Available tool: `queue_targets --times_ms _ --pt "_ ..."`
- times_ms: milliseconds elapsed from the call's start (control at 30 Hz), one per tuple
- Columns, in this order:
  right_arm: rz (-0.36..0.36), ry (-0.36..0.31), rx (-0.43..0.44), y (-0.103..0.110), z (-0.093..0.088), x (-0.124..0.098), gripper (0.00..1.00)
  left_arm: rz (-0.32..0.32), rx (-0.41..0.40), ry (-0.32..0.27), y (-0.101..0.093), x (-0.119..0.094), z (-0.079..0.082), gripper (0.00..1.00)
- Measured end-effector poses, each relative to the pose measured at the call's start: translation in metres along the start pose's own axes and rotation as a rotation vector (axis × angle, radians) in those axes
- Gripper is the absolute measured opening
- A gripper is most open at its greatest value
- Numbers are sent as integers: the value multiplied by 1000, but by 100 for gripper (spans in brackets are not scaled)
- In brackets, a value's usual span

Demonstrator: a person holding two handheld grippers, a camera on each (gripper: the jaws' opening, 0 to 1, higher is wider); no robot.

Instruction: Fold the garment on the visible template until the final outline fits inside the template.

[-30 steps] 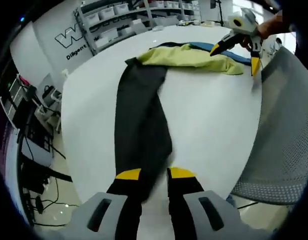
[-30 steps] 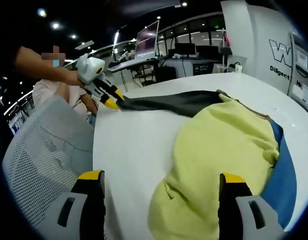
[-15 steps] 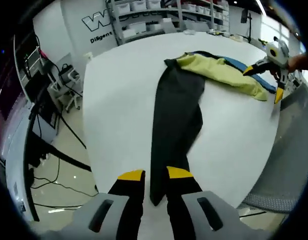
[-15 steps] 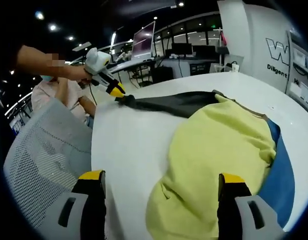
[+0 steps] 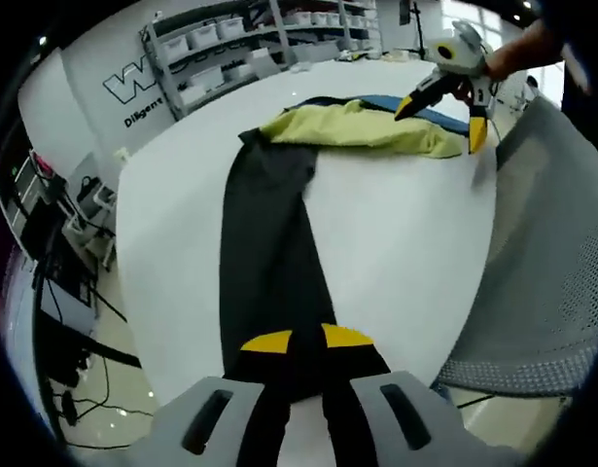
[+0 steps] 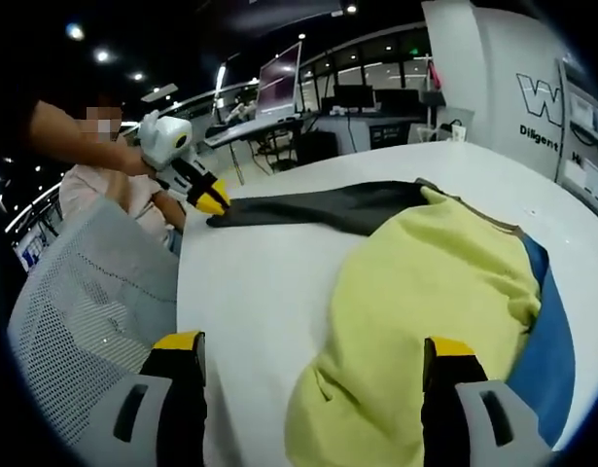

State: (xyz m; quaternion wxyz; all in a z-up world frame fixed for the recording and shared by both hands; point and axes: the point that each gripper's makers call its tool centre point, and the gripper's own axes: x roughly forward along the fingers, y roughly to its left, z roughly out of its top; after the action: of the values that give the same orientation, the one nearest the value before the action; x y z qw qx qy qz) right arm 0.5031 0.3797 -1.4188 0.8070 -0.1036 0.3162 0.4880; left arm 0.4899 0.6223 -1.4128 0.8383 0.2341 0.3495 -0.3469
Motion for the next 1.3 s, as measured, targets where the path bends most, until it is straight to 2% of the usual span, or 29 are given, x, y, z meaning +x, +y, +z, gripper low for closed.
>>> queue_targets --times_ms 100,133,233,267,300,333,433,533,633,700,800,967,1200,1300 --pt "1 2 3 0 0 1 91 -34 6 43 -8 3 -10 13" --pt "1 -1 2 0 0 1 91 -61 -21 74 -13 5 -17 13" --pt "-5 -10 -5 0 2 -1 91 -51 -27 115 -10 9 -28 15" --pt "-9 -16 -5 -1 2 -2 92 -56 -54 117 -11 6 -28 16" --pt "-14 -22 -6 -2 3 -3 93 -40 -43 96 -5 8 -23 15" --pt "-17 -25 -5 -3 3 -5 93 -21 -52 127 -1 8 -27 15" --pt "-48 -72 -9 -11 10 -12 96 -11 -21 88 4 10 -10 23" --pt "-87 -154 10 -21 23 -21 99 12 -8 38 12 13 11 30" --pt "-121 -142 -13 -32 21 -30 99 29 -20 -12 18 21 35 39" --pt "-138 -159 -14 -37 23 -36 99 35 -26 -43 22 29 52 43" --pt "-152 -161 7 -45 20 -43 99 28 -55 -94 25 43 78 46" --pt "-160 -147 37 -54 9 -52 99 -3 -55 -134 23 69 116 47" --pt "-194 -102 69 -77 -6 -52 97 -38 -86 -173 20 105 152 50" --pt "-212 -88 72 -85 -8 -52 89 -54 -85 -182 17 117 159 48"
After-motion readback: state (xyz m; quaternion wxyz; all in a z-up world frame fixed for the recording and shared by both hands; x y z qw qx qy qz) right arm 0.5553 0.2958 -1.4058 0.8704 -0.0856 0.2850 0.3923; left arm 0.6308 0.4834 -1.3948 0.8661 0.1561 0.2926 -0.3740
